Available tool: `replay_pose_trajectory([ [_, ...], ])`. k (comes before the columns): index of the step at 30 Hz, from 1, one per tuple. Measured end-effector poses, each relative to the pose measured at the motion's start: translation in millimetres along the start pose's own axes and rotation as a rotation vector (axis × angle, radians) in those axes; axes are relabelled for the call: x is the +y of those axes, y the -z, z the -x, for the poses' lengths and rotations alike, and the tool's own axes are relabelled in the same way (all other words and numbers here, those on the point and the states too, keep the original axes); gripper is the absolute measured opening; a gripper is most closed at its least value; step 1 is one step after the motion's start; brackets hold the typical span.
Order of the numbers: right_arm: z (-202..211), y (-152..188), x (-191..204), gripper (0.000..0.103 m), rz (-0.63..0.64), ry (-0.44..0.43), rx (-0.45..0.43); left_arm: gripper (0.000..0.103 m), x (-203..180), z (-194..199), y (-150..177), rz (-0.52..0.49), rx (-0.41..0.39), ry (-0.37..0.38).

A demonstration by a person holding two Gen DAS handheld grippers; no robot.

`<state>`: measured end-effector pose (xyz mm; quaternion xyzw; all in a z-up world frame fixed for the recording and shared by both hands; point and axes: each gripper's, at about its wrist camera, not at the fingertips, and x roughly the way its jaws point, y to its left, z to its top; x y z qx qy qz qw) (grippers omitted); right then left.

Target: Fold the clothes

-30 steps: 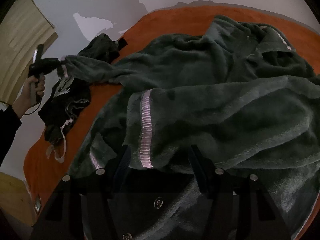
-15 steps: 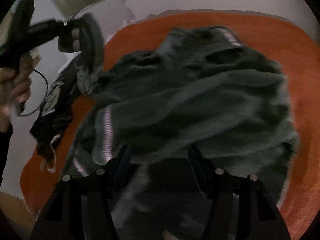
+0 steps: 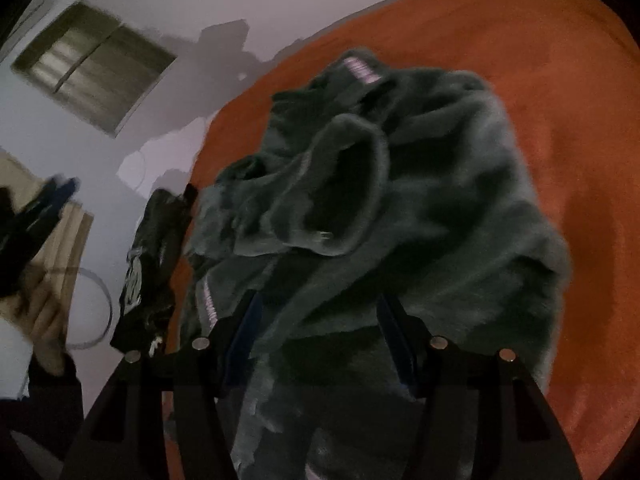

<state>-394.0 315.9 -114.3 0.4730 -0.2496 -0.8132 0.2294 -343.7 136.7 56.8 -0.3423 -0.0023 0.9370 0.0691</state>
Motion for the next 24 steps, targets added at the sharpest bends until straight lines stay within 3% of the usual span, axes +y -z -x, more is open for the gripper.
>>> replay_pose_trajectory([
  [2,-14,-10,9,0.059,0.038,0.019,-0.004,0.053,43,-18,15,0.024,0.042,-0.146],
  [5,-33,-26,21,0.063,0.086,0.042,-0.015,0.053,89,-44,49,0.037,0.140,-0.279],
  [7,-48,-36,30,0.063,0.131,0.081,-0.017,0.053,111,-61,80,0.068,0.215,-0.294],
  [9,-69,-43,37,0.062,0.213,0.212,0.006,0.053,122,-72,105,0.071,0.271,-0.302],
  [10,-78,-46,39,0.041,0.234,0.233,0.018,0.053,125,-77,114,0.064,0.291,-0.311],
  [11,-84,-50,39,0.003,0.232,0.209,0.039,0.053,125,-83,122,0.048,0.306,-0.329],
  [12,-87,-57,42,0.005,0.218,0.172,0.054,0.053,124,-90,128,0.031,0.315,-0.346],
  [14,-73,-73,61,0.005,0.231,0.116,-0.003,0.053,122,-97,132,0.014,0.324,-0.347],
  [21,6,-128,140,0.005,0.291,-0.085,-0.198,0.059,81,-117,124,-0.062,0.314,-0.192],
  [24,38,-134,156,0.005,0.316,-0.119,-0.273,0.064,65,-135,126,-0.123,0.317,-0.222],
])
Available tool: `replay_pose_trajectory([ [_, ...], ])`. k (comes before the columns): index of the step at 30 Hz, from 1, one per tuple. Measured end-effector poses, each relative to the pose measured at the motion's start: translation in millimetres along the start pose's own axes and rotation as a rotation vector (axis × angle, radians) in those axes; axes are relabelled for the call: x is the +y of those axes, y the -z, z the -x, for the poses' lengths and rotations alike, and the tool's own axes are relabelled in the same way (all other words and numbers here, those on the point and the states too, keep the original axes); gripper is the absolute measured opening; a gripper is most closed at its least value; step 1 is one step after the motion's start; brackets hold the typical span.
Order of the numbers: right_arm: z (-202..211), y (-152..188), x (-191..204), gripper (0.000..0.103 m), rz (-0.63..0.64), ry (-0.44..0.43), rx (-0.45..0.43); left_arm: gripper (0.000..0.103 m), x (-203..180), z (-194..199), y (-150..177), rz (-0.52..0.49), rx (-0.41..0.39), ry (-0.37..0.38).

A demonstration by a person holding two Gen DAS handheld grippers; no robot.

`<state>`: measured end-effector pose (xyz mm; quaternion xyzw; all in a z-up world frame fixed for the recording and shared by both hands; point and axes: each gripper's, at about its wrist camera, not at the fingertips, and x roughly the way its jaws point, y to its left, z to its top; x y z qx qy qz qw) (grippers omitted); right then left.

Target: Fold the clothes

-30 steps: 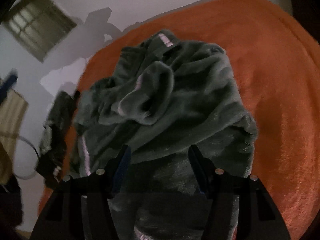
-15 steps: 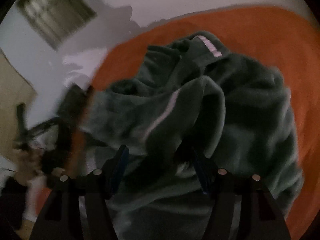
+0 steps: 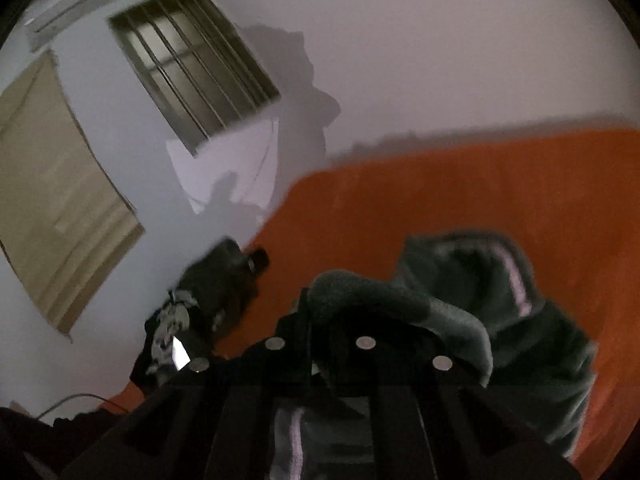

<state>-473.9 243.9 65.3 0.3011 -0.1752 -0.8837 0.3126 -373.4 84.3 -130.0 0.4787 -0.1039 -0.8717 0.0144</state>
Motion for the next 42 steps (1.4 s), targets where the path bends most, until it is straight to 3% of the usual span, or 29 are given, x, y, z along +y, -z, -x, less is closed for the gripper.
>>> replay_pose_trajectory([
  [3,20,-1,0,0.005,0.015,0.026,-0.032,0.064,-2,-24,-7,0.007,0.028,-0.104],
  [6,33,20,-20,0.005,-0.003,0.068,0.013,0.066,20,-42,-11,0.115,0.034,-0.179],
  [8,34,49,-38,0.005,-0.022,0.094,0.084,0.066,43,-44,-9,0.240,0.027,-0.132],
  [12,14,127,-82,0.005,-0.071,0.142,0.314,0.073,66,-52,3,0.342,0.042,-0.012],
  [16,0,194,-105,0.005,-0.165,0.119,0.485,0.073,60,-50,16,0.223,0.021,0.025],
  [20,-9,212,-108,0.010,-0.222,0.091,0.551,0.073,60,-43,24,0.132,0.002,0.067],
  [21,-9,214,-108,0.014,-0.224,0.092,0.561,0.073,61,-40,25,0.121,0.005,0.080],
  [23,-7,218,-115,0.049,-0.271,0.068,0.606,0.073,64,-33,29,0.092,0.018,0.104],
  [24,-3,219,-121,0.052,-0.319,0.034,0.625,0.073,65,-28,29,0.073,0.021,0.111],
  [27,21,204,-140,0.053,-0.416,-0.021,0.558,0.073,71,-13,29,0.027,0.037,0.173],
  [31,40,173,-163,0.055,-0.421,0.077,0.445,0.073,65,-8,22,-0.063,0.056,0.175],
  [34,25,158,-177,0.055,-0.442,0.128,0.413,0.073,60,-15,21,-0.064,0.059,0.134],
  [38,-15,154,-185,0.055,-0.455,0.168,0.433,0.074,55,-37,19,0.038,0.084,0.090],
  [39,-25,154,-186,0.051,-0.454,0.177,0.443,0.074,52,-40,20,0.045,0.087,0.080],
  [40,-33,155,-185,0.013,-0.444,0.183,0.446,0.074,47,-37,22,0.030,0.079,0.065],
  [41,-34,154,-180,0.007,-0.417,0.185,0.436,0.074,43,-35,24,0.018,0.069,0.057],
  [42,-33,152,-176,0.007,-0.383,0.199,0.410,0.074,42,-30,25,0.019,0.058,0.066],
])
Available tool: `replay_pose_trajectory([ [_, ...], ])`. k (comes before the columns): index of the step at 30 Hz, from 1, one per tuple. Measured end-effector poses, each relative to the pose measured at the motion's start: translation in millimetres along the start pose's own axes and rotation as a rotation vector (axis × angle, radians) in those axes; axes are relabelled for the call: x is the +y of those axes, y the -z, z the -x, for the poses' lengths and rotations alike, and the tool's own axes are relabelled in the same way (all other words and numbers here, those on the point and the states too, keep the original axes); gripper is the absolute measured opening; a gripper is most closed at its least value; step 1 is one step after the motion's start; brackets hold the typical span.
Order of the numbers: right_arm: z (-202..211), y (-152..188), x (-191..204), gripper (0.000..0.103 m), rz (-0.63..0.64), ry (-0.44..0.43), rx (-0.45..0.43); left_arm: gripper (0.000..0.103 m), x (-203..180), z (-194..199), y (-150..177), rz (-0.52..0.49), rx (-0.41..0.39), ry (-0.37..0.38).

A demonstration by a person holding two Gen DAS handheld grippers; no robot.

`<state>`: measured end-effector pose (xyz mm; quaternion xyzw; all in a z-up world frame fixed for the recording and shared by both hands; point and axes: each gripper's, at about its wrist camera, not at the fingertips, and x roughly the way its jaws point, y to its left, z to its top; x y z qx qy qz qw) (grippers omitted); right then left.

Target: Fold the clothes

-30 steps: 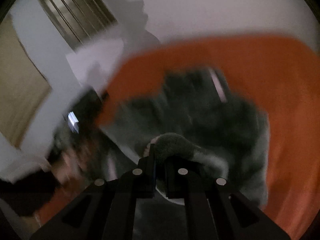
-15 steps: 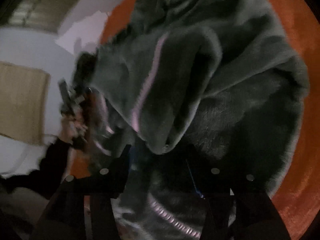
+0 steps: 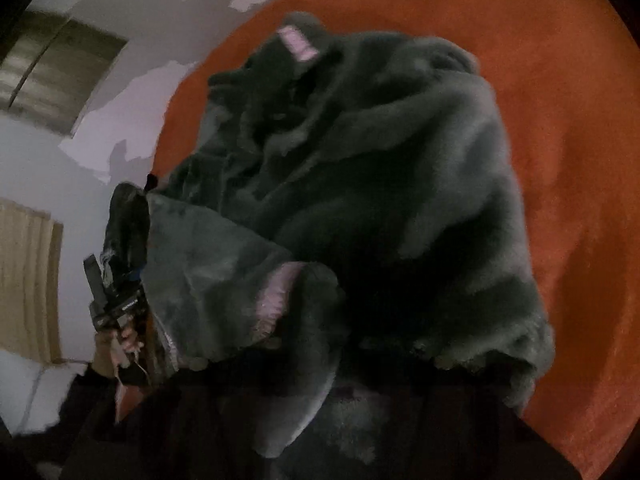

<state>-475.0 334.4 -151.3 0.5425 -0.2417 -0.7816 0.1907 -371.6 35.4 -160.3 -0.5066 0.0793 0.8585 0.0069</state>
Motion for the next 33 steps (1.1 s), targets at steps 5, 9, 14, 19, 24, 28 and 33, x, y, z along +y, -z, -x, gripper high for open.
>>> replay_pose_trajectory([
  [5,47,7,5,0.007,0.055,0.047,-0.224,0.074,3,47,6,0.057,-0.180,0.091],
  [9,40,7,3,0.007,0.072,0.092,-0.184,0.074,3,60,10,0.025,-0.187,0.186],
  [14,25,16,-7,0.007,0.060,0.136,-0.120,0.074,51,55,22,0.134,-0.103,0.339],
  [19,44,17,-7,0.007,0.056,0.147,-0.181,0.074,96,35,16,0.409,-0.059,0.300],
  [24,50,21,13,0.007,0.135,0.141,-0.134,0.074,72,23,-59,0.405,-0.066,0.239],
  [28,53,40,21,0.007,0.185,0.160,-0.125,0.074,25,-17,-139,0.319,0.034,0.136],
  [33,54,58,14,0.007,0.142,0.116,-0.092,0.074,-22,-72,-193,0.204,0.203,-0.043],
])
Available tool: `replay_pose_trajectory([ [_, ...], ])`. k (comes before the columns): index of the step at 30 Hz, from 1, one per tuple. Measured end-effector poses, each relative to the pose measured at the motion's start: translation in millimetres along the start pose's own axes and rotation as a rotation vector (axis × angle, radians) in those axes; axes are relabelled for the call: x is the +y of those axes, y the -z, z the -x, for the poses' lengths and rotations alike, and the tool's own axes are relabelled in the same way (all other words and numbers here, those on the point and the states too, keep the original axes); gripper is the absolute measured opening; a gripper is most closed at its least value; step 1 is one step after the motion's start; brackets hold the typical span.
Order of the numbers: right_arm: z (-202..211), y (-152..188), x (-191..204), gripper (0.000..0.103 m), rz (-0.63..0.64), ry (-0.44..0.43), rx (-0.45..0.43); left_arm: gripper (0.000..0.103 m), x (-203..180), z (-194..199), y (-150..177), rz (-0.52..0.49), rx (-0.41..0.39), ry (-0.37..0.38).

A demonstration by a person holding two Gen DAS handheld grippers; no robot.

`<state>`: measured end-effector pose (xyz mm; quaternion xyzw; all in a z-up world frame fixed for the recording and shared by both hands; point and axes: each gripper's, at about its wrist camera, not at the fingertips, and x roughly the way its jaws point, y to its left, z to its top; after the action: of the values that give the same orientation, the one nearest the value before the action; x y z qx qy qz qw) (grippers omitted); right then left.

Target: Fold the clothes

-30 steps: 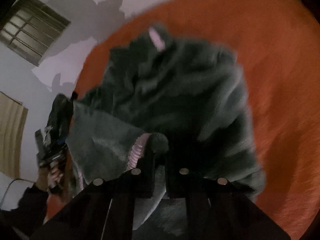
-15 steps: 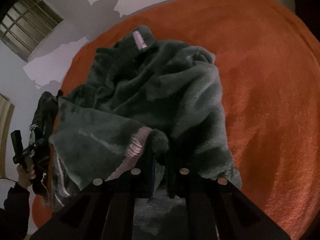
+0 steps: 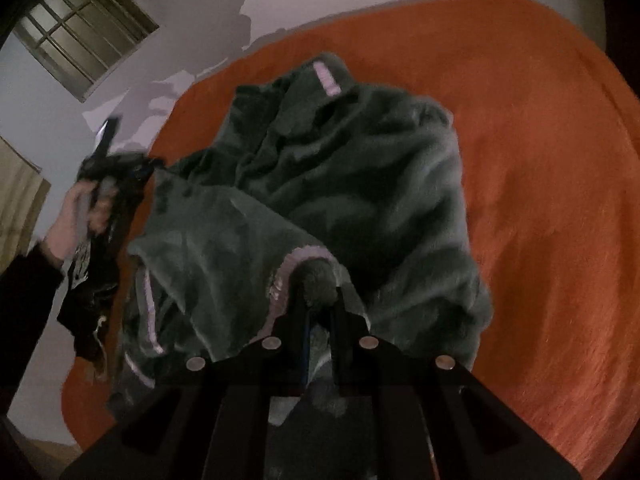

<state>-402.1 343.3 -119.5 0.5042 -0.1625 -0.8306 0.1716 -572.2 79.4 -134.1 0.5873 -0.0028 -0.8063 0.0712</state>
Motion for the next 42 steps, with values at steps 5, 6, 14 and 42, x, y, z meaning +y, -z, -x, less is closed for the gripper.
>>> replay_pose_trajectory([
  [5,7,12,-3,0.007,-0.015,0.000,-0.001,0.043,-24,-54,-16,-0.055,0.199,-0.249],
  [6,9,12,-3,0.007,-0.017,0.005,-0.010,0.025,-18,-54,-18,-0.006,0.197,-0.225],
  [14,16,12,-2,0.007,0.008,0.113,-0.094,0.022,22,-43,-48,0.312,0.080,-0.127],
  [42,11,-48,-90,0.053,-0.203,0.078,-0.178,0.010,0,-55,-33,0.067,-0.170,0.004],
])
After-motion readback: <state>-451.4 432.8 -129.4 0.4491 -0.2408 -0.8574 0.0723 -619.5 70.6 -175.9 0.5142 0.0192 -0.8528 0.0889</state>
